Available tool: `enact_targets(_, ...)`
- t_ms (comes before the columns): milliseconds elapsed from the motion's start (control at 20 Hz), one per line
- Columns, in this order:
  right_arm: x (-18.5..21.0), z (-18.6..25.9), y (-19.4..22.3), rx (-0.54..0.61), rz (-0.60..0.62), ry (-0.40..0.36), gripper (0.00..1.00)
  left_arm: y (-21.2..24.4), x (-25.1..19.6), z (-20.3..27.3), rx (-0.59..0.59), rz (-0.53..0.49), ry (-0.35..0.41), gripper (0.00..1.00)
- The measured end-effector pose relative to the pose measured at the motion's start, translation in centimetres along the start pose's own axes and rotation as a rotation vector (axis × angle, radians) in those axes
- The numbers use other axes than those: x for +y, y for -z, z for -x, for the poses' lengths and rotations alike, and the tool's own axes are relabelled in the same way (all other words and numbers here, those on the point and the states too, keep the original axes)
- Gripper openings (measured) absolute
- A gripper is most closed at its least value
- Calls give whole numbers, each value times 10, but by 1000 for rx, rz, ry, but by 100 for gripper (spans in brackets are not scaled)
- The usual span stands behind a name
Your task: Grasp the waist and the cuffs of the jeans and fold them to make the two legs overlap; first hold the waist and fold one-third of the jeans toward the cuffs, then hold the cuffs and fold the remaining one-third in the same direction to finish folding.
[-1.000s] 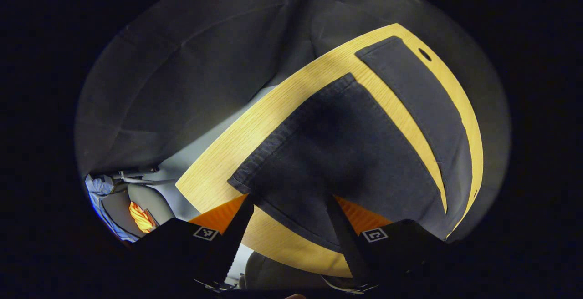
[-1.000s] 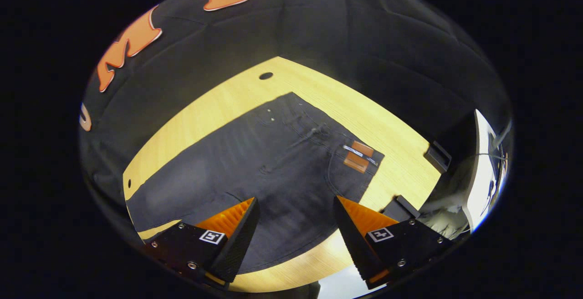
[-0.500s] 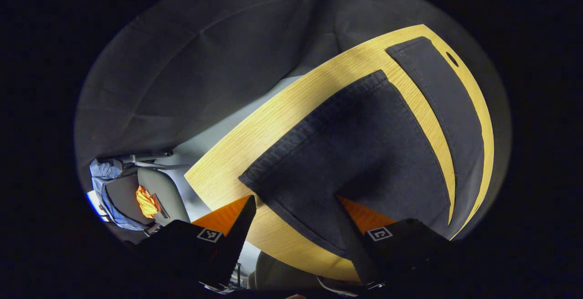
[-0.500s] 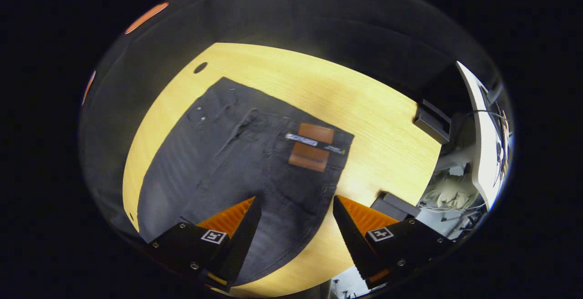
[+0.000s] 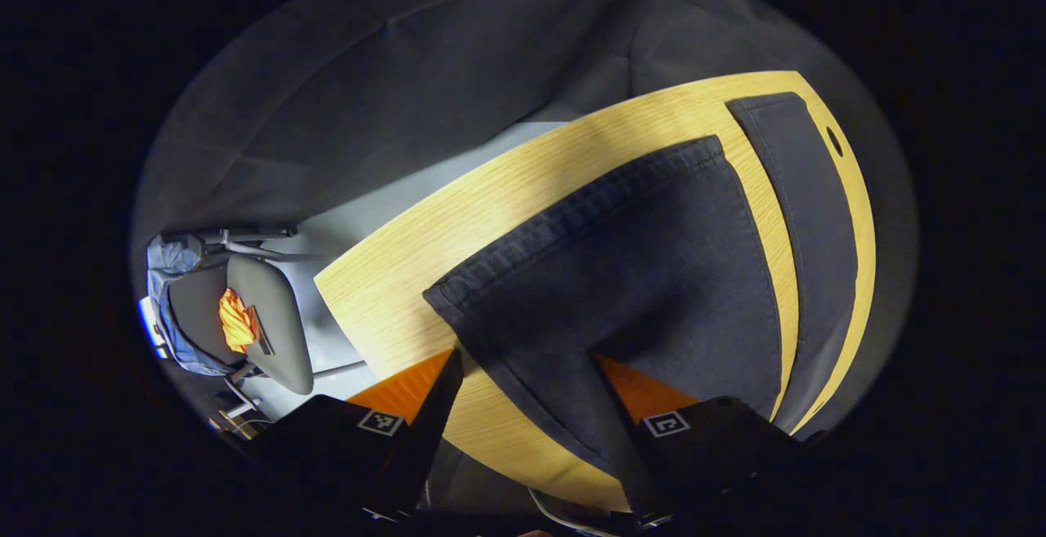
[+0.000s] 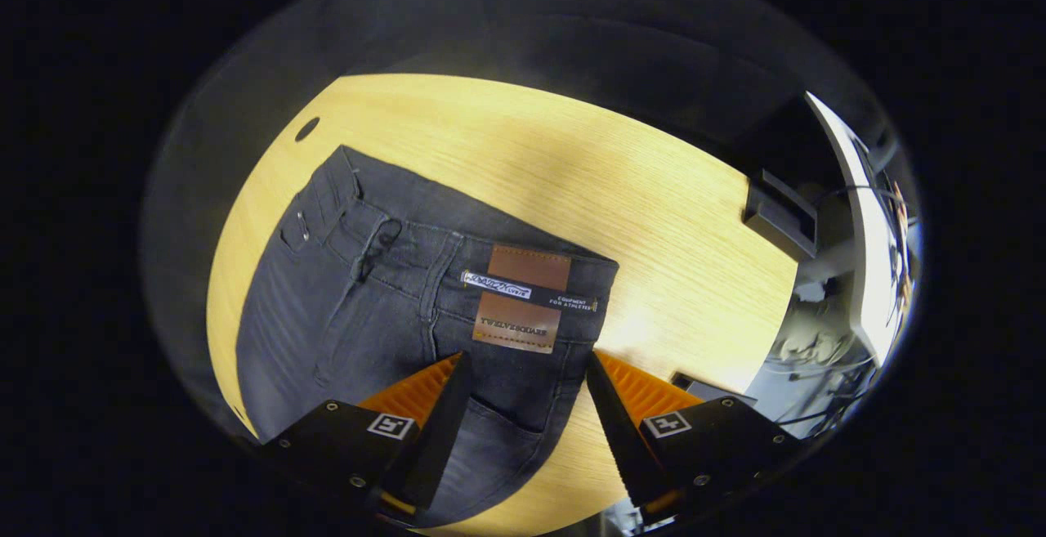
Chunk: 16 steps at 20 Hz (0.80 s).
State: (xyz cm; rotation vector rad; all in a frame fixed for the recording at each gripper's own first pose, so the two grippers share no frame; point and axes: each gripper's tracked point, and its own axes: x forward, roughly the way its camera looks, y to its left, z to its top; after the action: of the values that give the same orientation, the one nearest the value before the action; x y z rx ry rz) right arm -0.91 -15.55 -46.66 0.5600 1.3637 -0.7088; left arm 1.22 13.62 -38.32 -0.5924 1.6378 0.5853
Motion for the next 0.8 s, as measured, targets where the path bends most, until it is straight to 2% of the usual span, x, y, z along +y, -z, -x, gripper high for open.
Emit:
enact_targets(50, 0, -1, 2, 15, 32, 15, 84, -3, 0, 0, -7, 4, -1, 90)
enact_targets(100, 1, 0, 3, 35, 24, 13, 79, -4, -2, 1, -7, 3, 1, 90)
enact_targets(150, 2, -1, 6, 69, 2, 11, 79, -3, -2, 2, -4, -7, 1, 90)
enact_targets(200, 5, 1, 6, 94, -28, -3, 69, -7, -3, 2, -5, -16, 4, 90)
enact_targets(300, 13, -1, 1, 111, -78, -35, 47, -5, -8, 1, -4, -51, 9, 84)
enact_targets(350, 10, -3, 5, 118, -34, -55, 34, -6, -8, 2, -14, -69, 14, 73)
enact_targets(400, 9, 1, 4, 109, -12, -71, 29, -6, -13, -1, -24, -72, 36, 53)
enact_targets(500, 14, 1, 7, 100, -24, -120, 34, -9, -23, 3, -61, -78, 75, 12)
enact_targets(550, 18, 2, 10, 99, -51, -170, 34, -11, -31, 4, -73, -64, 111, 2)
enact_targets(600, 18, 26, -29, 77, -152, -174, 25, -11, -33, 8, -70, -79, 149, 3)
enact_targets(650, 24, -1, 7, 96, -181, -207, 15, -13, -37, 10, -96, -82, 184, 3)
enact_targets(700, 19, 8, 5, 87, -188, -218, 6, -17, -42, 14, -113, -101, 215, 2)
enact_targets(800, 21, 15, 3, 73, -190, -232, 6, -19, -42, 21, -158, -129, 262, 2)
